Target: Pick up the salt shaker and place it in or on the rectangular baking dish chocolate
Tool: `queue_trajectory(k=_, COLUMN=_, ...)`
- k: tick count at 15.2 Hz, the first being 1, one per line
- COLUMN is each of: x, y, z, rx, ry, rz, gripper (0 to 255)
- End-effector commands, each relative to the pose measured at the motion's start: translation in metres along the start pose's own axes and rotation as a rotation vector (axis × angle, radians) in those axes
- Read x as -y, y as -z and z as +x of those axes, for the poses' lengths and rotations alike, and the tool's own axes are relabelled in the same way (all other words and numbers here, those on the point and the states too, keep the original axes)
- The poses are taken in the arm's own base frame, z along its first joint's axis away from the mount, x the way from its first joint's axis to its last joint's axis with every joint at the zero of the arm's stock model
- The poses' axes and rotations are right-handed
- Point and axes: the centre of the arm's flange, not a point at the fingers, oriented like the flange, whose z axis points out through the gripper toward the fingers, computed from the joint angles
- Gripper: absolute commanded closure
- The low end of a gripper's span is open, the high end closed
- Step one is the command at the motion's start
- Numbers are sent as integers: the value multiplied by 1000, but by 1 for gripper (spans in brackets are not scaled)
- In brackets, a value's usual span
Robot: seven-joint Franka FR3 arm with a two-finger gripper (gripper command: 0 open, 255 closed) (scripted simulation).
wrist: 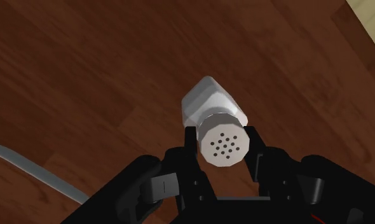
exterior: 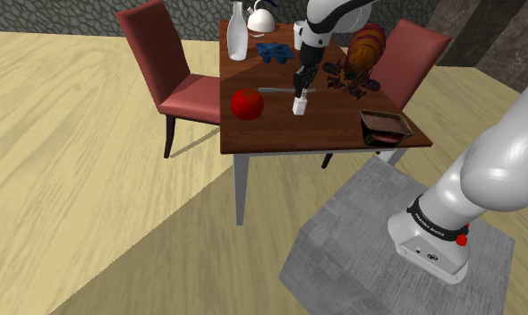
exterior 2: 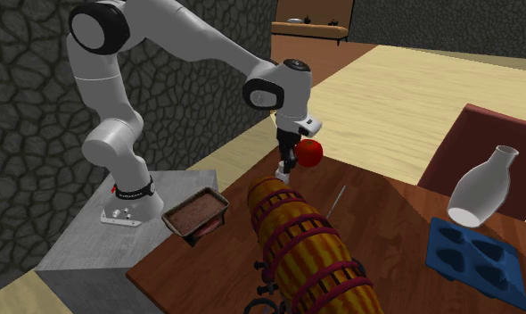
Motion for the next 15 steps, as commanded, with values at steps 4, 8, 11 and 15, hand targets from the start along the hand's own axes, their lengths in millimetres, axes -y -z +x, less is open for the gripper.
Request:
queue_trajectory(k=4, x=3, y=27, z=1, rx=0, ry=0, rz=0, gripper=255)
queue_trajectory(k=8, x=5, y=48, z=1, rx=0, ry=0, rz=0, gripper=255)
queue_trajectory(k=11, x=7, y=64, z=0, rx=0, ry=0, rz=0, gripper=255)
queue_trajectory(k=15, x=9, y=85, z=0, rx=0, ry=0, rz=0, gripper=255)
